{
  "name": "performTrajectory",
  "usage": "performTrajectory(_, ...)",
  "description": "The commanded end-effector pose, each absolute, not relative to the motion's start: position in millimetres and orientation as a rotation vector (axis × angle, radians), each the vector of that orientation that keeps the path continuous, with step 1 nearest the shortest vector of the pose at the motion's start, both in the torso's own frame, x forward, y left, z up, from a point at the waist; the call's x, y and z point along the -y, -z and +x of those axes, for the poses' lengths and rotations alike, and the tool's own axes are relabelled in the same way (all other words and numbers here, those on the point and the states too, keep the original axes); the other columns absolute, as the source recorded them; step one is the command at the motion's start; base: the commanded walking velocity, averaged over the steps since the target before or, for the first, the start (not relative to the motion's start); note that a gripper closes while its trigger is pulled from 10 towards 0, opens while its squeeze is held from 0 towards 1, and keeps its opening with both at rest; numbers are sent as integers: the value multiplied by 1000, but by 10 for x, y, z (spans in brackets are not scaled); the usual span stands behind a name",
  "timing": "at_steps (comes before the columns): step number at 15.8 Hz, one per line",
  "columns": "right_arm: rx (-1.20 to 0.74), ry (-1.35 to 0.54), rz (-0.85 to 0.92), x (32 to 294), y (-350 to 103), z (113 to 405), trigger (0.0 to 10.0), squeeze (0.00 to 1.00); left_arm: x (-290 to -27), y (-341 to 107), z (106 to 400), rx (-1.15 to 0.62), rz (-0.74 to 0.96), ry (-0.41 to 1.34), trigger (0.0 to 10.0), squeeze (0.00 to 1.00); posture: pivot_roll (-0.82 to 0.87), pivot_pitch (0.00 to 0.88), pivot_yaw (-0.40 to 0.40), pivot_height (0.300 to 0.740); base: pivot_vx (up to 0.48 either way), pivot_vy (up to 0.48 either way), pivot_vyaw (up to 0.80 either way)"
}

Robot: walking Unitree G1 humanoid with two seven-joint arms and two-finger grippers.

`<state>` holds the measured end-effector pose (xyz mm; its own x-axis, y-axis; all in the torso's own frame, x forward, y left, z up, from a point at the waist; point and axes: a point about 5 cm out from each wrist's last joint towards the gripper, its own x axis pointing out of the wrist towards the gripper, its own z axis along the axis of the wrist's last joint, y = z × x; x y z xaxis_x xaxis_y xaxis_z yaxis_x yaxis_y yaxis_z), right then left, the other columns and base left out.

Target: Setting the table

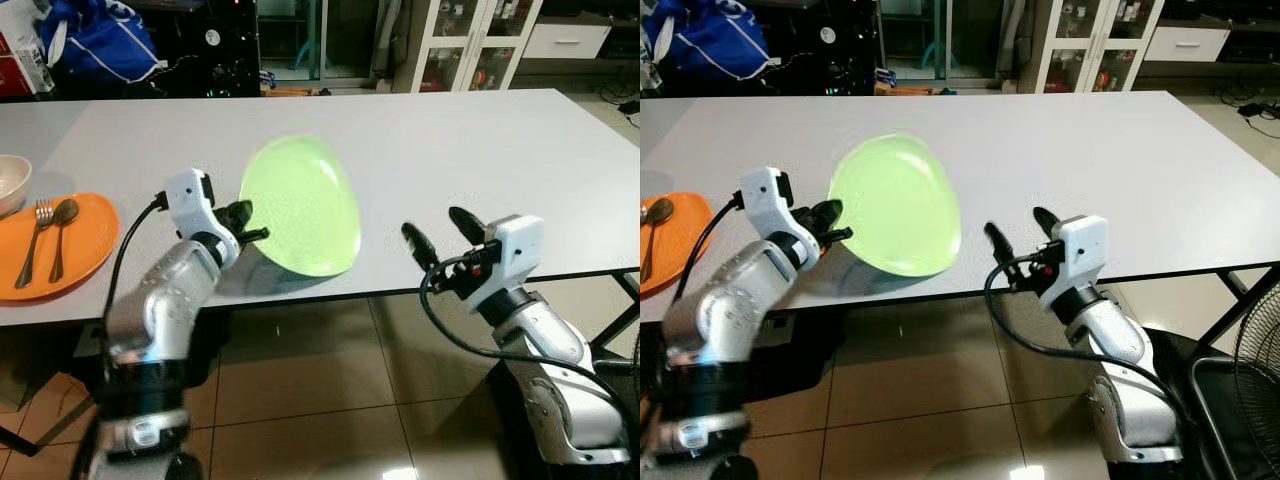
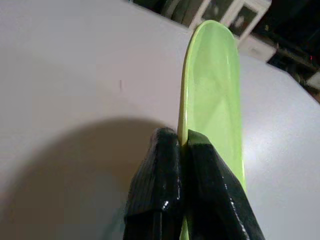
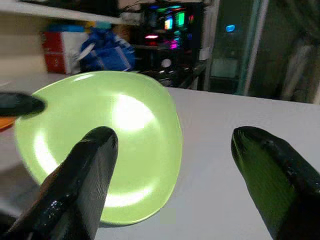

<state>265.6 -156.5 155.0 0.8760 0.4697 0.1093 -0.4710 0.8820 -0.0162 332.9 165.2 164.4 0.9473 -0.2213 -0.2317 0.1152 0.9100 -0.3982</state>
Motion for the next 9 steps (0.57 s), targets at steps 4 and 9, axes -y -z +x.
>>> performTrajectory(4, 101, -559, 13, 1499, -1585, 2608, 10000, 0, -1652, -1722, 3431, -360, -563, 250, 10000, 0, -48, 0, 0, 740, 0, 0, 0)
performTrajectory(9, 84, -588, 20, 1477, -1584, 2566, 10000, 0, -1670, -1610, 3525, -441, -775, 272, 10000, 0, -55, 0, 9, 740, 0, 0, 0)
